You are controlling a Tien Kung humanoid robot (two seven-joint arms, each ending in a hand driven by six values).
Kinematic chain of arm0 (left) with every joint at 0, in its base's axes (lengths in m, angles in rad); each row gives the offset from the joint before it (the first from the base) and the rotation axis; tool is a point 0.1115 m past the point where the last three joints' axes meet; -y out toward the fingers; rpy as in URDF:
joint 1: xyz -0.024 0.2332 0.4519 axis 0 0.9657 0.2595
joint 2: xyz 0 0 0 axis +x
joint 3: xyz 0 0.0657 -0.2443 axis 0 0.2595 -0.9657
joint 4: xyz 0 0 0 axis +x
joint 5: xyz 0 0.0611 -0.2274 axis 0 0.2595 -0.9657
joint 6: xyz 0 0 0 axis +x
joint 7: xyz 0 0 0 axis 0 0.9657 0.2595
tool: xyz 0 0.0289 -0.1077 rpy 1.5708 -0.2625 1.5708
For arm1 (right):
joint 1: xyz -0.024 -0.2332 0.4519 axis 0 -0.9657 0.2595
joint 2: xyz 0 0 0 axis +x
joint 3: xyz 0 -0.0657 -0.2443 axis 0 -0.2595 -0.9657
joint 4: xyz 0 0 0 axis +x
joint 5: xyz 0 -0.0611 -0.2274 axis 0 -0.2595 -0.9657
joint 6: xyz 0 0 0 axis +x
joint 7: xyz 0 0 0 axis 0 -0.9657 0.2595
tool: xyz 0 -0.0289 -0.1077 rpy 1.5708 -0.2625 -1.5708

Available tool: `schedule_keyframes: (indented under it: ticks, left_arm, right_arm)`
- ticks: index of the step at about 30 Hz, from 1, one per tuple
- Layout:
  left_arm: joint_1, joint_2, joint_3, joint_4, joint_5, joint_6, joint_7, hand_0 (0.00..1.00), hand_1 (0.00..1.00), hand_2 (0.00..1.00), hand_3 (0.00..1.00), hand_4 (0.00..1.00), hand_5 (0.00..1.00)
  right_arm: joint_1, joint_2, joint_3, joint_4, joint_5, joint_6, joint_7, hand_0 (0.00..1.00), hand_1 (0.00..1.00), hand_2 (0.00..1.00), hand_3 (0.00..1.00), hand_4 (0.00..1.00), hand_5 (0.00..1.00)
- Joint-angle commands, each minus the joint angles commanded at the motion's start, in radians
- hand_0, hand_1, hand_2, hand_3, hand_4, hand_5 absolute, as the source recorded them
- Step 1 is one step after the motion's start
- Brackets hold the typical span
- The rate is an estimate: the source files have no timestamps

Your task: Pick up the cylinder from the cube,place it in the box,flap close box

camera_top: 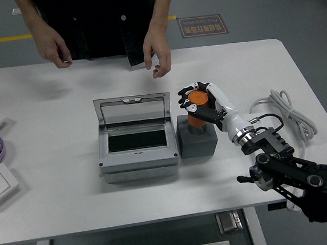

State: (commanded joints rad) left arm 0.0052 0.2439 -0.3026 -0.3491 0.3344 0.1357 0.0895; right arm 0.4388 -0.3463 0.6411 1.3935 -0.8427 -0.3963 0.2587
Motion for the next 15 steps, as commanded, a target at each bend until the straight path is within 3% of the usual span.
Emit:
schedule_keyframes:
  ticks: [6,7,12,13,15]
  left_arm:
    - [0.002,0.001,0.009,0.002,-0.008,0.001,0.0,0.595,0.51,0.562,0.618,0.708,0.198]
    - [0.002,0.001,0.01,0.002,-0.009,0.001,0.0,0.594,0.51,0.562,0.619,0.709,0.198]
    - [0.004,0.002,0.018,0.003,-0.015,0.001,0.001,0.594,0.51,0.562,0.619,0.709,0.198]
    - [0.004,0.003,0.02,0.003,-0.016,0.001,0.001,0.594,0.51,0.563,0.619,0.709,0.2]
    - [0.003,0.004,0.023,0.004,-0.018,0.001,0.001,0.594,0.51,0.563,0.619,0.709,0.2]
  right_arm:
    - [0.0,-0.016,0.02,0.146,-0.089,-0.029,-0.099,0.47,0.374,0.336,0.213,0.002,0.002]
    - [0.003,-0.017,0.022,0.17,-0.088,-0.031,-0.113,0.2,0.227,0.306,0.201,0.002,0.002]
    - [0.045,-0.015,0.011,0.29,-0.059,-0.016,-0.19,0.2,0.227,0.306,0.201,0.002,0.002]
    - [0.06,-0.01,0.003,0.307,-0.066,-0.01,-0.207,0.055,0.149,0.278,0.186,0.002,0.002]
    - [0.097,0.005,-0.018,0.33,-0.097,0.003,-0.247,0.055,0.149,0.278,0.186,0.002,0.002]
